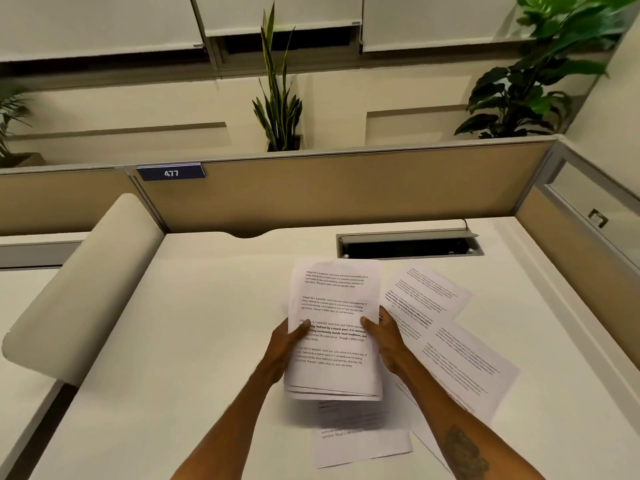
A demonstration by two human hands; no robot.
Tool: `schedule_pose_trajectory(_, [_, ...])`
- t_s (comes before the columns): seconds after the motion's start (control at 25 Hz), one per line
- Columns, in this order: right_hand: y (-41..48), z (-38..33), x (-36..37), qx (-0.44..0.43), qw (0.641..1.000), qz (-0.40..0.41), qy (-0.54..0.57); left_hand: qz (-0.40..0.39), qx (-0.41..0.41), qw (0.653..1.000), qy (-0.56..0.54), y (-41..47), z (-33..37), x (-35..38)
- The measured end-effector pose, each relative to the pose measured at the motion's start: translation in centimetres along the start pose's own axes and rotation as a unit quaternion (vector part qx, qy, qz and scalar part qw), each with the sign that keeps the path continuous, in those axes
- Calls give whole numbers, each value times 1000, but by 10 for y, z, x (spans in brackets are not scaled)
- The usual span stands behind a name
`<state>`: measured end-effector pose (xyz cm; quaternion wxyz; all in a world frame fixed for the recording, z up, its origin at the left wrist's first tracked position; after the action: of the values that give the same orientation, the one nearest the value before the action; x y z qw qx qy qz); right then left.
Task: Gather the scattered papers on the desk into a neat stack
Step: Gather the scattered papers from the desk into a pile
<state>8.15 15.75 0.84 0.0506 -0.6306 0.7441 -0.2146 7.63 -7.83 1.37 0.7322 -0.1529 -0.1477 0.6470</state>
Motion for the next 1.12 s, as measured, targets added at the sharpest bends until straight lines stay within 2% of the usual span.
schedule_pose_trajectory(0.2, [-8, 0, -18, -5, 1000, 18, -23, -35, -25, 999, 13, 8, -11, 13])
schedule_pose_trajectory(0.4, [-17, 5, -39, -7, 999, 26, -26, -62, -17, 997, 40, 13, -16, 36])
schedule_pose_trajectory(0.52, [-21, 11, -61, 0, 993, 102, -60, -66, 1, 996, 59, 16, -15, 47])
schedule_pose_trajectory(0.6, [-27, 18, -86, -6, 959, 236, -158, -65, 13, 996, 66, 20, -12, 52])
schedule_pose_trajectory(0.68, [-39, 29, -112, 18, 897, 357, -261, -65, 19, 995, 69, 23, -10, 54])
schedule_pose_trajectory(0.8, [-60, 43, -140, 109, 831, 438, -324, -63, 24, 995, 70, 27, -9, 55])
schedule_pose_trajectory(0.88, [-70, 50, -149, 156, 817, 454, -320, -66, 22, 995, 71, 28, -9, 56])
schedule_pose_trajectory(1.0, [-76, 64, -151, 226, 829, 445, -252, -67, 14, 995, 75, 28, -11, 57])
schedule_pose_trajectory(1.12, [-75, 71, -147, 229, 834, 439, -246, -68, 9, 994, 80, 27, -15, 56])
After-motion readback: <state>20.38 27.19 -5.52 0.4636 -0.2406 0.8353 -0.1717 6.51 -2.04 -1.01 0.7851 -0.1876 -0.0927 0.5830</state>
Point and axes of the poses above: each hand's wrist, its own y-axis towards the middle knuckle, its own x-axis out of the palm, z = x × y, the point moved 3 cm from there along y, towards the middle knuckle, and after that the axes turned 3 degrees about y, right-handed, at the moved point
